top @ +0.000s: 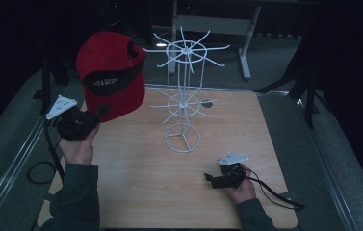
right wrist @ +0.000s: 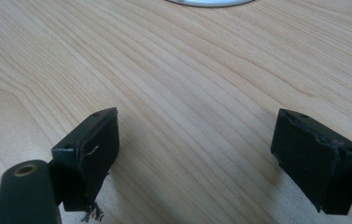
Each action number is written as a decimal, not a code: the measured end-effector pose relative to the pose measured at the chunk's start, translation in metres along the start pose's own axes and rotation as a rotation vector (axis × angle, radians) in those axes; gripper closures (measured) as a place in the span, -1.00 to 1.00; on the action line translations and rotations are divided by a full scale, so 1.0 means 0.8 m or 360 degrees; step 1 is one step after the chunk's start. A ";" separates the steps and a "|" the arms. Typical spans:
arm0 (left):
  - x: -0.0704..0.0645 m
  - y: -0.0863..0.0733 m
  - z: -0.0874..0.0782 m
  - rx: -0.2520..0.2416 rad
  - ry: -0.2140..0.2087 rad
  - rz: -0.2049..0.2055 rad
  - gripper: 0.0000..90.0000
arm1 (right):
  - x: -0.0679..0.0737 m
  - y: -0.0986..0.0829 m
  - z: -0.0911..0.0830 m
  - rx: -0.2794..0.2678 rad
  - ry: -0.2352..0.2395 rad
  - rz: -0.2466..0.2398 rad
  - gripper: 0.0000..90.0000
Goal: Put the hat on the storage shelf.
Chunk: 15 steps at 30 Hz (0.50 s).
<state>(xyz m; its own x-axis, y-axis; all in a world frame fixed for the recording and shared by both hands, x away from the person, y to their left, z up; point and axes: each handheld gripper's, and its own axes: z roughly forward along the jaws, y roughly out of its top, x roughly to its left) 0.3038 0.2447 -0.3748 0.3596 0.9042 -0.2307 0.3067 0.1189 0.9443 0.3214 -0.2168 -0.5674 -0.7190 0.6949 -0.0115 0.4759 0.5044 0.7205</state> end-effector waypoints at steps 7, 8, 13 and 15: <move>-0.001 0.007 -0.005 -0.0055 -0.0011 -0.0031 0.91 | 0.000 0.000 0.000 0.0000 0.0000 0.0000 -0.66; -0.001 0.009 -0.006 -0.0062 -0.0010 -0.0033 0.91 | 0.000 0.000 0.000 0.0000 0.0000 0.0001 -0.66; -0.003 0.015 -0.008 -0.0092 -0.0011 -0.0034 0.91 | 0.000 0.000 0.000 0.0000 0.0000 0.0000 -0.66; -0.005 0.018 -0.009 -0.0102 -0.0015 -0.0032 0.91 | 0.000 0.000 0.000 0.0001 0.0000 0.0000 -0.66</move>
<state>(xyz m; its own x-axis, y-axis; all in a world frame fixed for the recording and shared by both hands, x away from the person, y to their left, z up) 0.3006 0.2458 -0.3586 0.3626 0.8973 -0.2518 0.2572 0.1633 0.9525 0.3214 -0.2168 -0.5673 -0.7189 0.6951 -0.0116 0.4762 0.5045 0.7202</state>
